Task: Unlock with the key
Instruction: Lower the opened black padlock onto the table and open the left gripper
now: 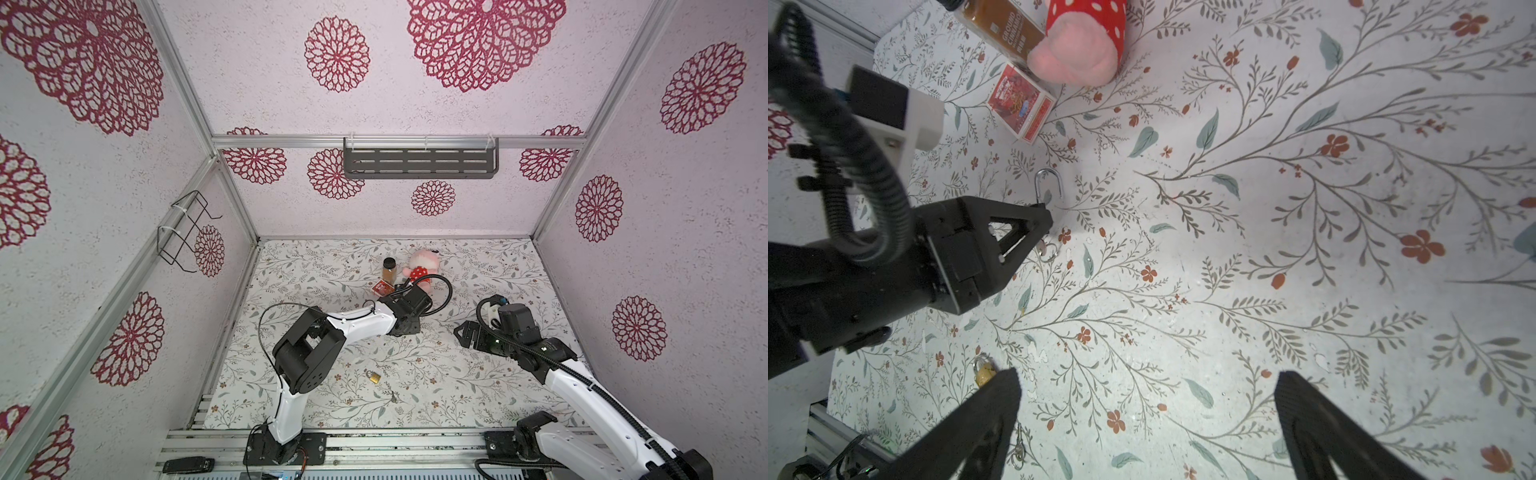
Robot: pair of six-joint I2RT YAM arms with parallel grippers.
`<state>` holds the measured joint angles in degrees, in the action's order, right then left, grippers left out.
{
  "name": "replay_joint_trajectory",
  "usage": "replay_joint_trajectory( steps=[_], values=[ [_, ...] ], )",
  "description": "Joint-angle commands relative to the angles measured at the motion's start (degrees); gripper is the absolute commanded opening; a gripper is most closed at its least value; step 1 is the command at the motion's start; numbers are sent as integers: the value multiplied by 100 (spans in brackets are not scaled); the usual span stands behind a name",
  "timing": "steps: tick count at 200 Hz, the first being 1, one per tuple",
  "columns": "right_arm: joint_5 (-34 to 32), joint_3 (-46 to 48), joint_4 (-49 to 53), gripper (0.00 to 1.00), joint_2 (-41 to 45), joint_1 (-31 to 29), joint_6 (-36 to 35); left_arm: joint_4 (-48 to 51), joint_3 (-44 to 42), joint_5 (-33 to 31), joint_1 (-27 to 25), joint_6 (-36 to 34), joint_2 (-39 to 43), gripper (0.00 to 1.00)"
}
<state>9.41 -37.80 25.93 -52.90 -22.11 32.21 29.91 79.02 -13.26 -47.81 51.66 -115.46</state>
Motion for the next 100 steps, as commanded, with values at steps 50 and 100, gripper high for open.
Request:
replay_joint_trajectory(
  steps=[50, 100],
  values=[
    [61, 43, -23, 99, 61, 31, 58, 208, 184, -151, 70, 188, -183, 18],
    [105, 37, -10, 99, 52, 26, 31, 176, 117, -100, 79, 305, -230, 36]
  ],
)
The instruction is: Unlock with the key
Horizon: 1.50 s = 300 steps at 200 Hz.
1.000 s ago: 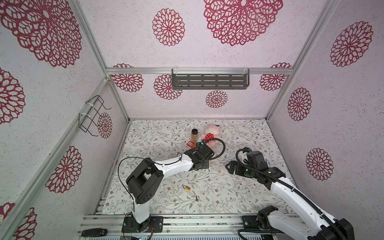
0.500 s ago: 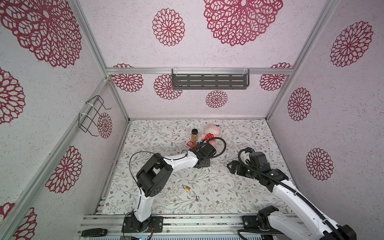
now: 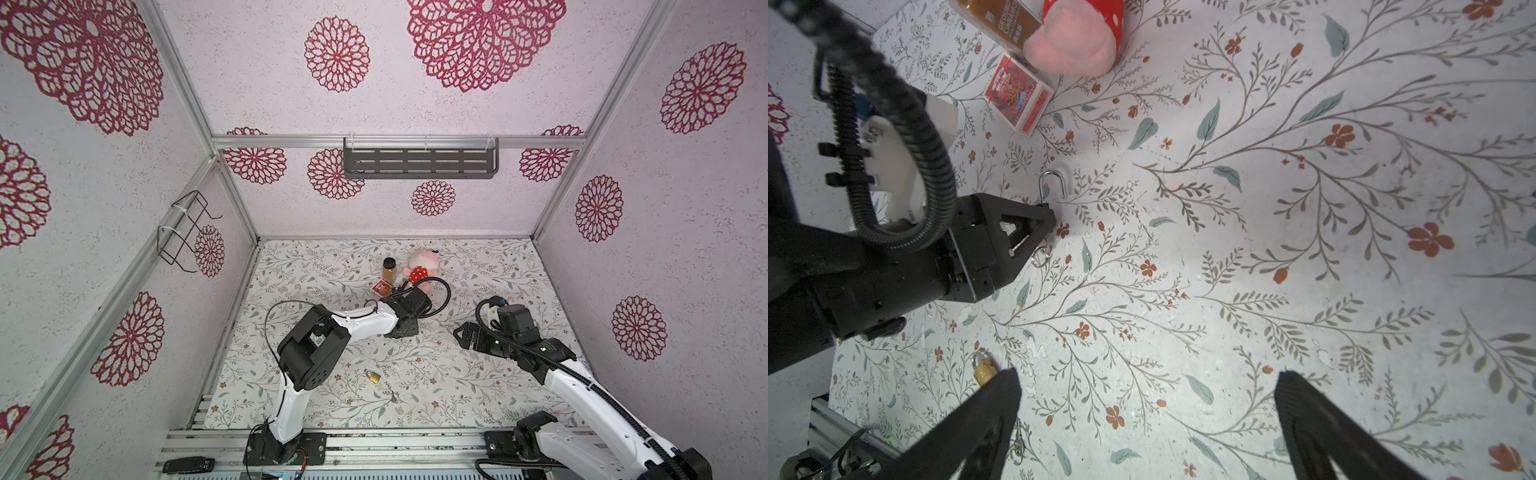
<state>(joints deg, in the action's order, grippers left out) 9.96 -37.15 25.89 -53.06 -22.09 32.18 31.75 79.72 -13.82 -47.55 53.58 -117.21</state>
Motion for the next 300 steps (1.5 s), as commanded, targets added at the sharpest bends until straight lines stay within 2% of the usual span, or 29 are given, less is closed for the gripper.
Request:
replay_joint_trajectory(
  steps=[1, 77, 118, 157, 186, 229, 262, 300],
  values=[
    [50, -29, -1, 99, 72, 26, 34, -9, 45, -38, 53, 119, -56, 36],
    [165, -185, 92, 99, 76, 19, -98, 2, -94, 322, 149, 183, 408, 56],
    [231, -259, 74, 99, -110, -143, -251, 32, -718, 264, 267, -38, 1779, 64],
    [-103, -304, -82, 99, -300, -745, -313, 149, -1511, 233, 480, -158, 3019, 69],
    [-273, -285, -309, 99, -520, -1228, -319, 315, -1856, 243, 555, -279, 3718, 77],
    [-396, -105, -825, 97, -716, -1818, -148, 303, -2419, 82, 577, -254, 4494, 90],
    [-657, 38, -1115, 95, -922, -2350, -47, -127, -3019, 143, 589, -146, 4960, 100],
    [-973, 197, -1418, 90, -1199, -3011, 24, -288, -3524, 117, 686, -25, 5504, 97]
  ],
)
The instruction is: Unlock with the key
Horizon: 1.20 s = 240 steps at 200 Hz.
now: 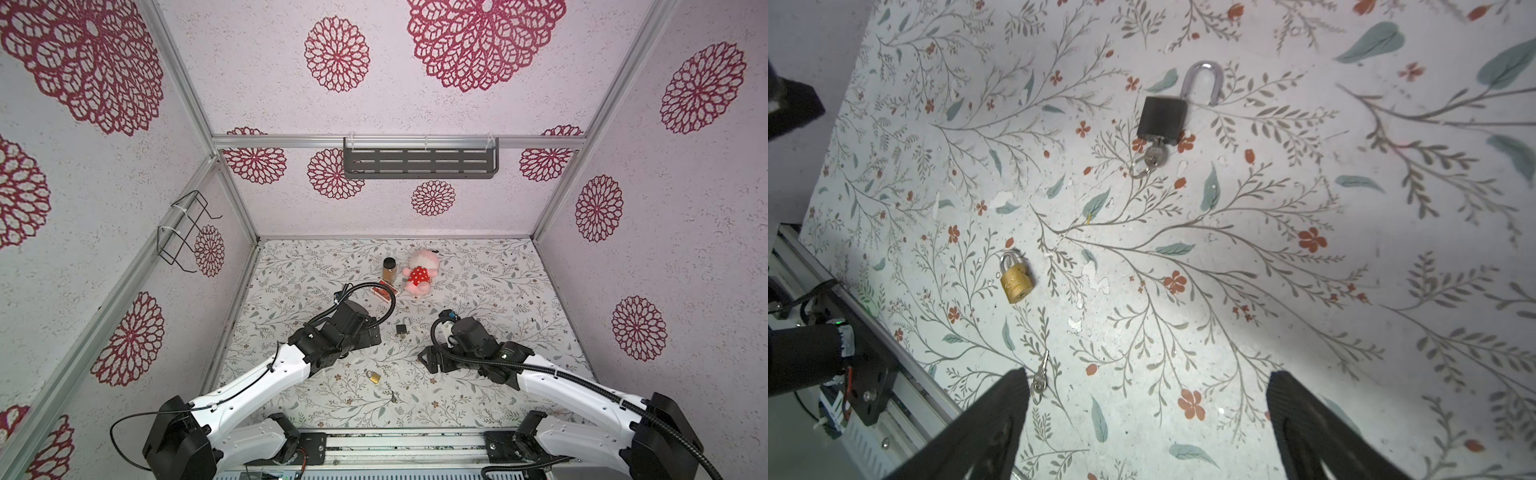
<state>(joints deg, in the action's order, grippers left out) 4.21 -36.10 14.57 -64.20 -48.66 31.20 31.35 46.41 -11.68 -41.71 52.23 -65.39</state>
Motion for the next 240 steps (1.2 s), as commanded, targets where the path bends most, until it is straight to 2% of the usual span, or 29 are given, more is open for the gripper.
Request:
replay_joint_trajectory(
  steps=[1, 51, 88, 106, 112, 177, 240],
  values=[
    [-414, 93, -287, 90, -88, -371, 123, -259, -202, -97, 111, 120, 341, 97],
    [-1044, 112, -448, 85, -391, -1354, 647, -428, -616, -23, 304, 234, 888, 97],
    [-1381, -116, -726, 81, -1055, -1902, 1065, -670, -894, -80, 310, 383, 1165, 97],
    [-1528, -361, -645, 77, -1388, -1998, 1208, -771, -950, -72, 313, 381, 1238, 97],
    [-1589, -402, -623, 74, -1463, -2216, 1272, -804, -958, -62, 313, 366, 1247, 97],
    [-1607, -867, -723, 60, -2226, -2609, 1350, -582, -695, -21, 317, 216, 901, 97],
    [-1598, -935, -674, 53, -2551, -2648, 1406, -639, -730, 90, 326, 211, 819, 97]
  ],
)
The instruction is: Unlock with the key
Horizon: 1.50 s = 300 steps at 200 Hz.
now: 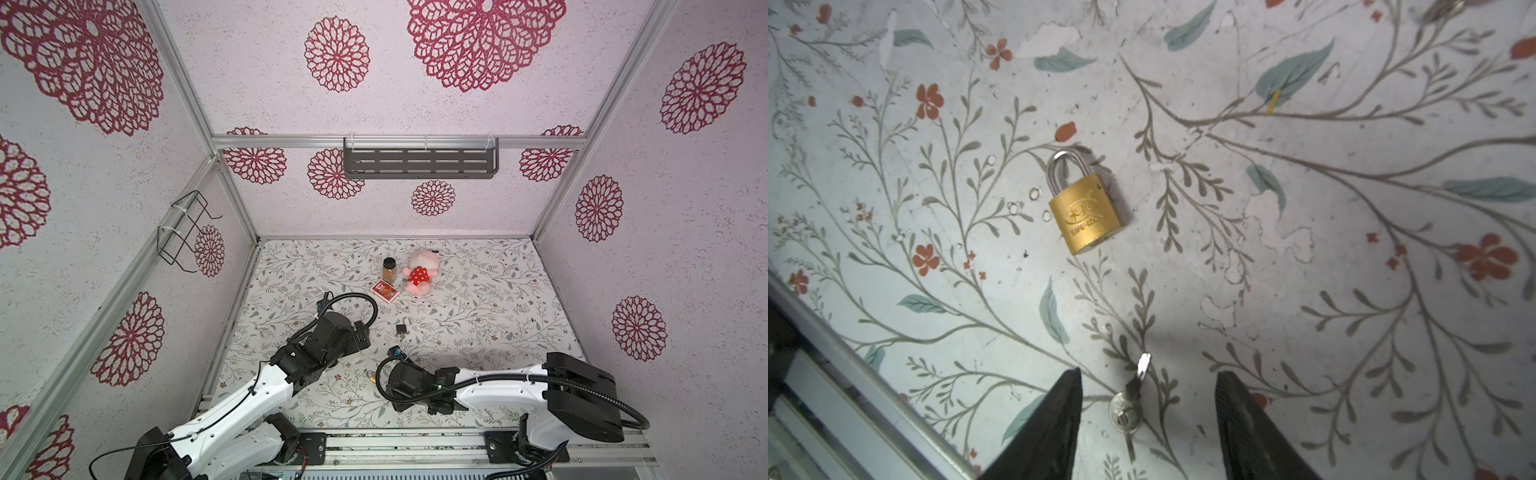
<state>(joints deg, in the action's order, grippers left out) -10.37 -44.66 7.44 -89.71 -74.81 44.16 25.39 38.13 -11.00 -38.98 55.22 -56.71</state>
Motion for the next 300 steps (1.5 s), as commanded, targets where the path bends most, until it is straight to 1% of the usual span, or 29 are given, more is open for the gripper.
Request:
replay_joint_trajectory(
  steps=[1, 35, 73, 121, 163, 193, 249, 300],
  values=[
    [-141, -78, 38, 53, -1, -34, 110, -43, 102, 21, 51, -85, -50, 97],
    [-123, -71, 149, 48, -50, -34, 126, -24, 99, 40, 53, -57, -95, 97],
    [114, 44, -75, 44, -27, -66, 129, -69, 60, 81, 52, -19, -130, 97],
    [33, -4, 64, 38, -60, -139, 187, 2, 74, 49, 57, -29, -104, 97],
    [40, 38, 20, 30, -63, -187, 215, -16, 45, 35, 62, -7, -121, 97],
    [53, 82, -6, 27, -99, -217, 242, -16, 45, 51, 57, -13, -129, 97],
    [79, 149, -103, 20, -173, -236, 277, -91, 28, 96, 62, 24, -189, 97],
    [12, 155, -93, 11, -200, -236, 256, -123, 54, 120, 57, 57, -218, 97]
  ],
)
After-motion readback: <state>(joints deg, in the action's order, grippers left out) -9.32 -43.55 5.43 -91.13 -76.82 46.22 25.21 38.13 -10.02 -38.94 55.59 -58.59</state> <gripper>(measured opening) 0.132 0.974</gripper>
